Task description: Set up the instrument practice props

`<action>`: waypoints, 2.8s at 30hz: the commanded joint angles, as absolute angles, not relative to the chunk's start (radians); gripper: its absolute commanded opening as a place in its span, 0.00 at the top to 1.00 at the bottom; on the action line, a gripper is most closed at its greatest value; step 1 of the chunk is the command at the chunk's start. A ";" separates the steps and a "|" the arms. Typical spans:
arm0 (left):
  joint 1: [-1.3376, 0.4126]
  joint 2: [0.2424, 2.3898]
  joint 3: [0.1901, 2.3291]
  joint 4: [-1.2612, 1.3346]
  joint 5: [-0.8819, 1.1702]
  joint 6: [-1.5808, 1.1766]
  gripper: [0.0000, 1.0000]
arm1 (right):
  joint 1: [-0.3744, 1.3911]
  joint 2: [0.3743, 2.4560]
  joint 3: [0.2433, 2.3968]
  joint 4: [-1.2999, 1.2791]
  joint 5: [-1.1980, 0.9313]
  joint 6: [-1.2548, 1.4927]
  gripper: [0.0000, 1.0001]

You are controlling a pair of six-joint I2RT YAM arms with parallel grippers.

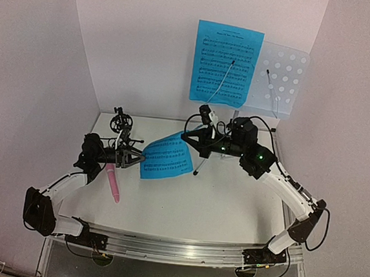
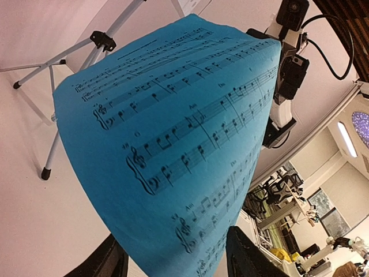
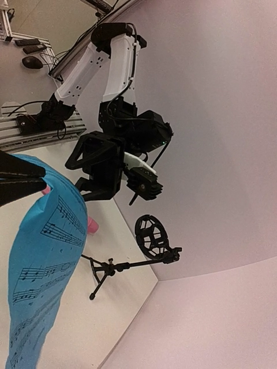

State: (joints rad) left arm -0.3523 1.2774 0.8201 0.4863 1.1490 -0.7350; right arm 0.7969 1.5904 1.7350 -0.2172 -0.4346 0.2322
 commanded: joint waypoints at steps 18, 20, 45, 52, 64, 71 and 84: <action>-0.321 1.266 0.847 0.475 1.165 -0.774 0.46 | 0.755 1.683 1.876 -0.195 -0.553 0.205 1.00; -0.309 1.269 0.837 0.511 1.170 -0.802 0.40 | 0.751 1.685 1.873 -0.196 -0.573 0.209 1.00; -0.287 1.259 0.857 0.535 1.195 -0.854 1.00 | 0.739 1.679 1.767 -0.224 -0.567 0.250 0.98; -0.287 1.180 0.863 0.498 1.325 -0.624 1.00 | 0.745 1.621 1.638 -0.223 -0.558 0.320 0.40; -0.299 1.111 1.024 -0.260 1.399 0.197 1.00 | 0.746 1.726 1.639 -0.071 -0.857 0.539 0.20; -0.302 1.122 1.033 -0.368 1.360 0.289 1.00 | 0.746 1.722 1.652 0.072 -0.907 0.597 0.30; -0.304 1.127 1.051 -0.547 1.308 0.454 1.00 | 0.746 1.663 1.623 0.193 -0.893 0.707 0.76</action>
State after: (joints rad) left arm -0.3004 1.1282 1.0122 -0.5002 1.3262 0.3975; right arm 0.7414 1.7186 1.6177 0.1367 -0.8898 0.6693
